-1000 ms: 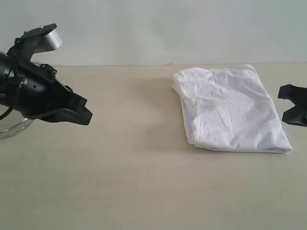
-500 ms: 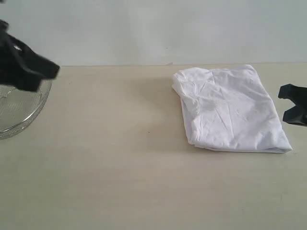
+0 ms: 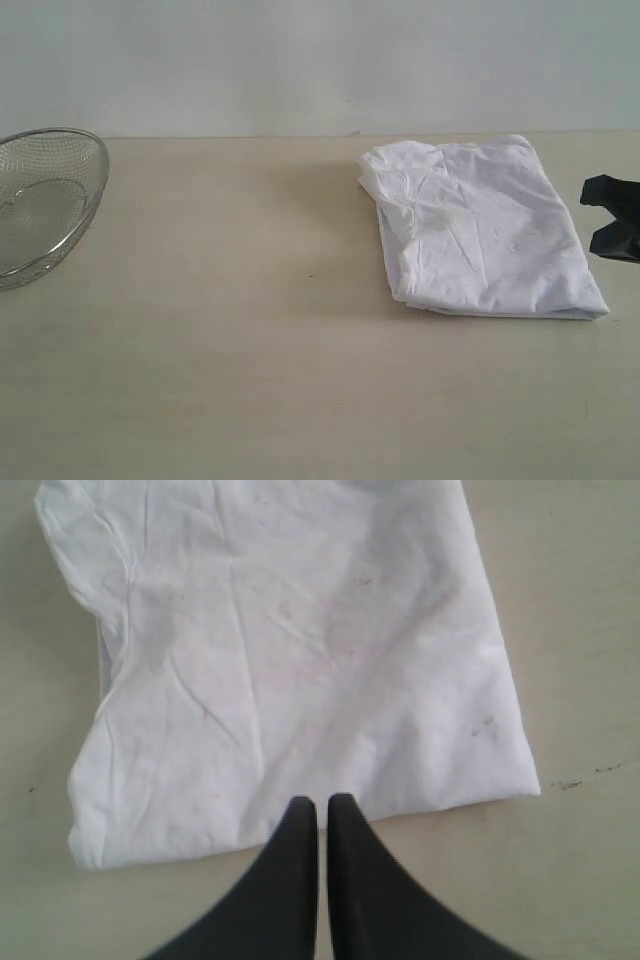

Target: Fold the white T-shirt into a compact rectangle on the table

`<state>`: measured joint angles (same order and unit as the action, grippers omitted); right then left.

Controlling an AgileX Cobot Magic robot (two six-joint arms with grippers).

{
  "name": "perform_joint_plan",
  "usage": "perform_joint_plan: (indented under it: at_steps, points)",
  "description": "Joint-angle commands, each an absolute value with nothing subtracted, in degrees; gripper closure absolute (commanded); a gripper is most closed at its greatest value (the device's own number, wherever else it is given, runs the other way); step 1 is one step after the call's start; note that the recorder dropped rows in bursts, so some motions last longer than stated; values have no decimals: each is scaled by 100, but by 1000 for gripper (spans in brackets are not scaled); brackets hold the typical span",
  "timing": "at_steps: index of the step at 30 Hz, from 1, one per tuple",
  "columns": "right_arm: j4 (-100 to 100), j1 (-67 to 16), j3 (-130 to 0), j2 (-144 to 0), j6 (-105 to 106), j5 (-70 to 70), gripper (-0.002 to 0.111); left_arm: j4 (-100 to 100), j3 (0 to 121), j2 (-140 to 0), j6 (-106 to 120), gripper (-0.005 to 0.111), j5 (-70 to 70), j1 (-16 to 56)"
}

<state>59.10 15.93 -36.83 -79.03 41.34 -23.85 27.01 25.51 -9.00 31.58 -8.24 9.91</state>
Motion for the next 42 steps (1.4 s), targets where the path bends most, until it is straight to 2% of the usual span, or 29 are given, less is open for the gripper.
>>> perform_joint_plan:
  at_steps: [1, 12, 19, 28, 35, 42]
  points:
    - [5925, 1595, -3664, -7853, 4183, -2342, 108, 2807, 1503, -407, 3058, 102, 409, 964]
    - [5925, 1595, -3664, -7853, 4183, -2342, 108, 2980, 42, -190, 2761, 102, 857, 964]
    - [5925, 1595, -3664, -7853, 4183, -2341, 108, 2968, 0, -190, 2639, 102, 924, 964]
    - [5879, 1595, -3664, -7853, 4183, -2355, 108, 683, 0, -179, 363, 102, -516, 964]
    - [5879, 1595, -3664, -7853, 4183, -2342, 108, 587, 0, -40, 112, 102, -1523, 688]
    - [5879, 1595, -3664, -7853, 4183, -2342, 108, 789, 0, 0, -105, 102, -1485, 613]
